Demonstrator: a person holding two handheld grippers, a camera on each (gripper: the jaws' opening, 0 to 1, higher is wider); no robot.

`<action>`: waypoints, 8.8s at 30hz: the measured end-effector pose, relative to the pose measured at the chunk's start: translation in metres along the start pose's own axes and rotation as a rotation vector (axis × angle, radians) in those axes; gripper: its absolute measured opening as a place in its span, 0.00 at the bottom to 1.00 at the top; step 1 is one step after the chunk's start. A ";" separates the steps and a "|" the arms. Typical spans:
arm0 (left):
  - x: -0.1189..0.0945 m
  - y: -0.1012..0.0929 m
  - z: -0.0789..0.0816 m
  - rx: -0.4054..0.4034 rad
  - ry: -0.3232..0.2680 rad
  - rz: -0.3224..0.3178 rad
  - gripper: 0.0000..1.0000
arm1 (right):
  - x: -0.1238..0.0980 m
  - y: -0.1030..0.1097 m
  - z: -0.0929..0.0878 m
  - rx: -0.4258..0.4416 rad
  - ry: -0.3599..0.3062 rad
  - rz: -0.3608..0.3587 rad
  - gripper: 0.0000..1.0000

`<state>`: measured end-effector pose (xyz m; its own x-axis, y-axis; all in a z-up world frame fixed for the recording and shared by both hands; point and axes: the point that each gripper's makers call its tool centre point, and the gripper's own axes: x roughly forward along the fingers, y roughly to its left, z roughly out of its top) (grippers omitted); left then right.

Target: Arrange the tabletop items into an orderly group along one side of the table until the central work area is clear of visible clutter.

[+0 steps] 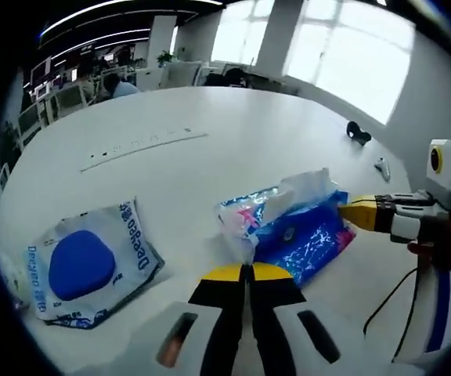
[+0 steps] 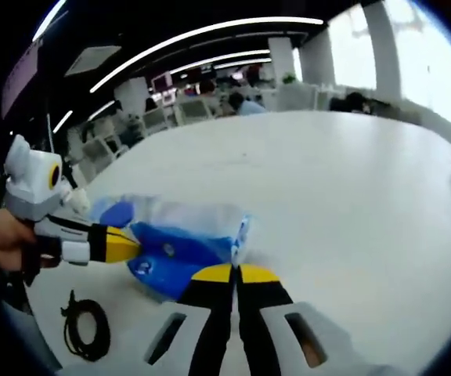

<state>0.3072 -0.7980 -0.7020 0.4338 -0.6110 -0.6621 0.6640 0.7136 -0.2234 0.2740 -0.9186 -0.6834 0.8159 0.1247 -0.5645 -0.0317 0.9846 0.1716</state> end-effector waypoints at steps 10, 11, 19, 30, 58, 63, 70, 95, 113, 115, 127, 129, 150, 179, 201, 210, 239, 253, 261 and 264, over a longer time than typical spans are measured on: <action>0.008 0.034 0.017 -0.142 -0.025 0.028 0.01 | 0.033 0.010 0.023 -0.038 -0.011 0.041 0.00; 0.009 0.036 0.017 -0.151 -0.024 0.031 0.01 | 0.036 0.010 0.024 -0.037 -0.012 0.042 0.00; 0.018 0.057 0.018 -0.228 -0.010 0.052 0.01 | 0.062 0.014 0.030 -0.048 0.015 0.078 0.00; 0.027 0.069 0.017 -0.292 -0.003 0.058 0.01 | 0.086 0.014 0.028 -0.032 0.041 0.082 0.00; 0.029 0.070 0.017 -0.263 0.016 0.065 0.04 | 0.099 0.011 0.013 0.003 0.073 0.086 0.00; 0.027 0.071 0.020 -0.236 0.008 0.075 0.10 | 0.100 0.015 0.010 -0.010 0.088 0.104 0.01; 0.026 0.070 0.022 -0.225 0.006 0.072 0.15 | 0.098 0.020 0.006 -0.028 0.108 0.130 0.05; -0.030 0.046 0.008 -0.177 -0.038 0.006 0.20 | 0.059 0.015 -0.006 0.017 0.089 0.124 0.15; -0.076 0.047 -0.046 -0.206 -0.045 0.040 0.23 | 0.023 0.038 -0.017 -0.005 0.062 0.156 0.28; -0.080 0.047 -0.053 -0.206 -0.038 0.040 0.24 | 0.019 0.040 -0.025 -0.003 0.074 0.154 0.28; -0.104 0.046 -0.075 -0.219 -0.049 0.059 0.29 | -0.005 0.061 -0.062 -0.023 0.116 0.194 0.37; -0.106 0.045 -0.078 -0.216 -0.049 0.060 0.29 | -0.008 0.065 -0.064 -0.034 0.120 0.204 0.40; -0.120 0.026 -0.110 -0.174 -0.033 0.020 0.41 | -0.030 0.100 -0.084 -0.106 0.136 0.270 0.63; -0.136 0.020 -0.157 -0.083 0.033 0.082 0.55 | -0.036 0.161 -0.122 -0.272 0.227 0.353 0.79; -0.131 0.029 -0.163 -0.043 0.050 0.149 0.50 | -0.031 0.162 -0.127 -0.286 0.219 0.290 0.64; -0.121 0.026 -0.158 0.029 0.048 0.176 0.45 | -0.021 0.163 -0.127 -0.401 0.220 0.256 0.55; -0.119 0.017 -0.160 0.056 0.032 0.170 0.32 | -0.022 0.183 -0.131 -0.496 0.198 0.285 0.13; -0.120 0.013 -0.160 0.008 0.036 0.170 0.24 | -0.020 0.183 -0.130 -0.536 0.183 0.289 0.08; -0.121 0.015 -0.161 -0.027 0.056 0.178 0.21 | -0.019 0.183 -0.130 -0.529 0.201 0.285 0.05; -0.121 0.017 -0.160 -0.038 0.061 0.184 0.19 | -0.020 0.182 -0.130 -0.529 0.209 0.278 0.04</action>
<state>0.1684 -0.6574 -0.7397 0.5077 -0.4477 -0.7361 0.5523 0.8248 -0.1207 0.1769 -0.7260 -0.7456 0.6079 0.3534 -0.7110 -0.5510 0.8325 -0.0574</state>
